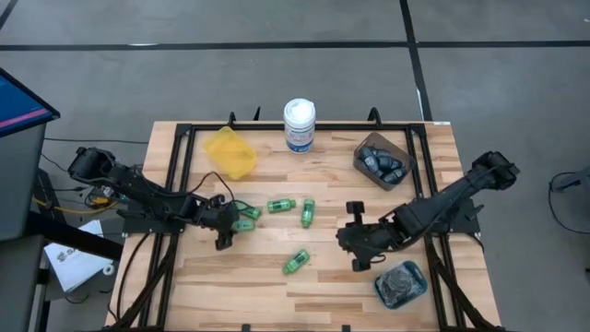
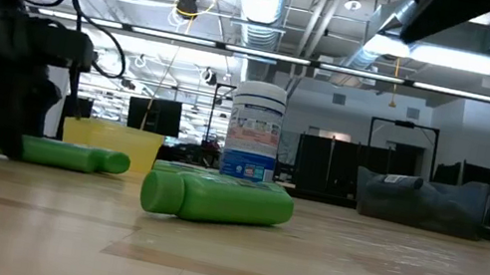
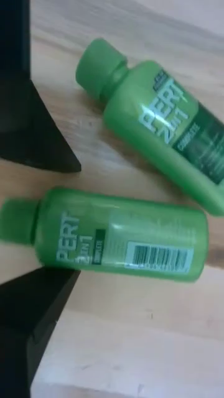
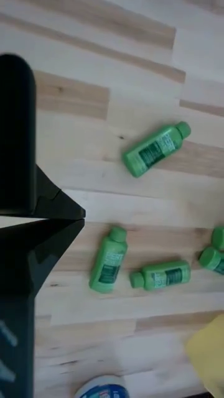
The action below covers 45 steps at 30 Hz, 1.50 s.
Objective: Pick & Place Travel size toiletries
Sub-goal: Put the green shampoo into the yellow bin
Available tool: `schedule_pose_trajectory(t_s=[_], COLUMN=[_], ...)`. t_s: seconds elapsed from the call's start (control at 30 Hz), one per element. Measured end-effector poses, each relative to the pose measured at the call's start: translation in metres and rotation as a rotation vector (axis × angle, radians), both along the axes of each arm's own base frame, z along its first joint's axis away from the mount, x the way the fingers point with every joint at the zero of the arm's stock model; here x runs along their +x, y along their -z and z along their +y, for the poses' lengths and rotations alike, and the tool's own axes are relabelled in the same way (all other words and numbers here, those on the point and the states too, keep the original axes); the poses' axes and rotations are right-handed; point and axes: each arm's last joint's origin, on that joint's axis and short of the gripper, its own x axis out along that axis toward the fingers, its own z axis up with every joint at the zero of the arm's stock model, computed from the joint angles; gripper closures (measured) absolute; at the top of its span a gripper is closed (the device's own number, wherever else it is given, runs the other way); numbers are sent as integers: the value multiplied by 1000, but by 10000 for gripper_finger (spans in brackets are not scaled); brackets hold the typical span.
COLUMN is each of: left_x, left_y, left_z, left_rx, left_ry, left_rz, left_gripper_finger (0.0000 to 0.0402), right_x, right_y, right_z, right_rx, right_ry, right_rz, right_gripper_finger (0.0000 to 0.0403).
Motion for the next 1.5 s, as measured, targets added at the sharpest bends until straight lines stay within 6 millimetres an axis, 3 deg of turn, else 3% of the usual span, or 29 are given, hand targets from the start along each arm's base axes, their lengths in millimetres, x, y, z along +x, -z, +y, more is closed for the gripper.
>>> schedule_pose_trajectory(t_s=[0.23, 0.4, 0.53, 0.73, 0.9, 1.07, 1.3, 1.5], left_x=[0, 1, 10, 11, 0, -9, -14, -13], left_y=[1, -4, -30, -80, -108, -117, -103, -76], left_z=[1, 0, -5, 1, 28, 67, 121, 155], left_rx=[7, -25, -106, -14, 305, 489, 464, 369], left_ry=[-19, -44, 1, -8, -222, -468, -648, -708], left_rz=[0, -23, -138, -391, -550, -539, -385, -215], left_gripper_finger=[251, 252, 241, 249, 234, 240, 237, 239], right_x=[3, 2, 2, 5, 5, 6, 4, 3], right_y=[17, 29, 39, 49, 57, 62, 67, 67], right_z=[-3, -3, -3, -8, -12, -15, -16, -15], right_rx=[26, 38, 49, 62, 54, 63, 77, 89], right_ry=[-30, -39, -46, -46, -46, -35, -23, -14], right_rz=[-12, -15, -48, -103, -115, -135, -135, -136], right_gripper_finger=[402, 402, 402, 402, 402, 402, 402, 402])
